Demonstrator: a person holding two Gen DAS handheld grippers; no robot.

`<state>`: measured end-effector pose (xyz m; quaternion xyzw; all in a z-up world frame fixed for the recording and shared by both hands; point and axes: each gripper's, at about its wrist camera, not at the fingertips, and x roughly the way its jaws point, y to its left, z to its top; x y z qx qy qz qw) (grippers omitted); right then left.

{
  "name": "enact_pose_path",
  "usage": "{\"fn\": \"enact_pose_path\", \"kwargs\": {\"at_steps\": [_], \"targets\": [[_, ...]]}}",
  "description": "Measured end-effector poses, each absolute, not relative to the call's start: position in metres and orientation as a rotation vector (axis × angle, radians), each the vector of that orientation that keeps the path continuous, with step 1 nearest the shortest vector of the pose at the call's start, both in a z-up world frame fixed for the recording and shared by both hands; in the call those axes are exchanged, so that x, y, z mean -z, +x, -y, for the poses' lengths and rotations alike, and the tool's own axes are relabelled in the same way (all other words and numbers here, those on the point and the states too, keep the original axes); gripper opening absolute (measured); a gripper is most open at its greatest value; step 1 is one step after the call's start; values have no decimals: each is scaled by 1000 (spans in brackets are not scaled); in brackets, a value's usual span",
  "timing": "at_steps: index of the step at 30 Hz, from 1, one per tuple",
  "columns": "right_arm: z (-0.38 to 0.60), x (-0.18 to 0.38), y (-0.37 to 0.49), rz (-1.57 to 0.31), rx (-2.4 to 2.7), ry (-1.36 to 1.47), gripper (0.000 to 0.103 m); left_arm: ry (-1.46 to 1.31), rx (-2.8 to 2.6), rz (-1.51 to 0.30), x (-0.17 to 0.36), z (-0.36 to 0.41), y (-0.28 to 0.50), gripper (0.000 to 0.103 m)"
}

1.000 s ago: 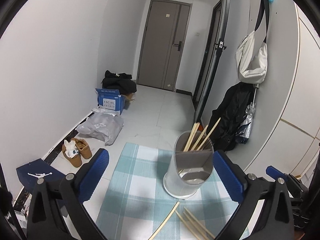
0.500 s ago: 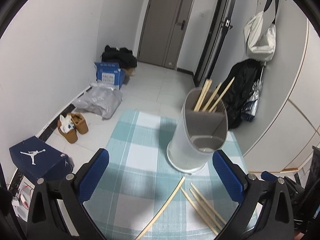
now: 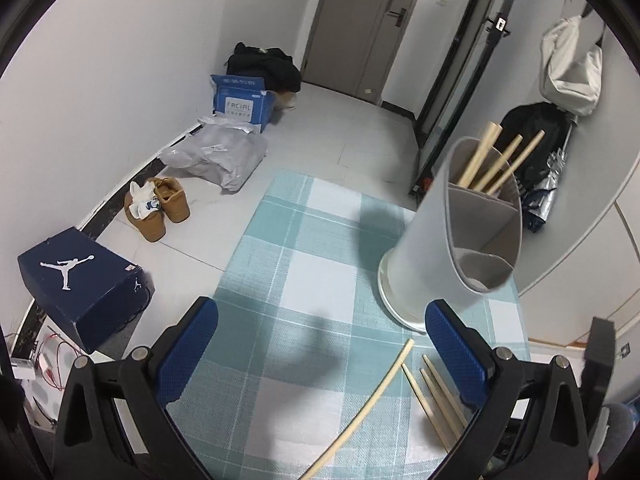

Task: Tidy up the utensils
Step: 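Move both tools back down toward the remaining chopsticks on the cloth, then close the right tool on a chopstick and lift it toward the holder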

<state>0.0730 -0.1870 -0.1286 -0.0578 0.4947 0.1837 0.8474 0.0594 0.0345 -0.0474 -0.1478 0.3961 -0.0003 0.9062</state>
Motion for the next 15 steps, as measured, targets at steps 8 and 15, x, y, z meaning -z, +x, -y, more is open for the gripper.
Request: {"fn": "enact_pose_path", "kwargs": {"at_steps": [8, 15], "targets": [[166, 145, 81, -1086, -384, -216, 31, -353, 9, -862, 52, -39, 61, 102], [155, 147, 81, -1095, -421, -262, 5, -393, 4, -867, 52, -47, 63, 102]]}}
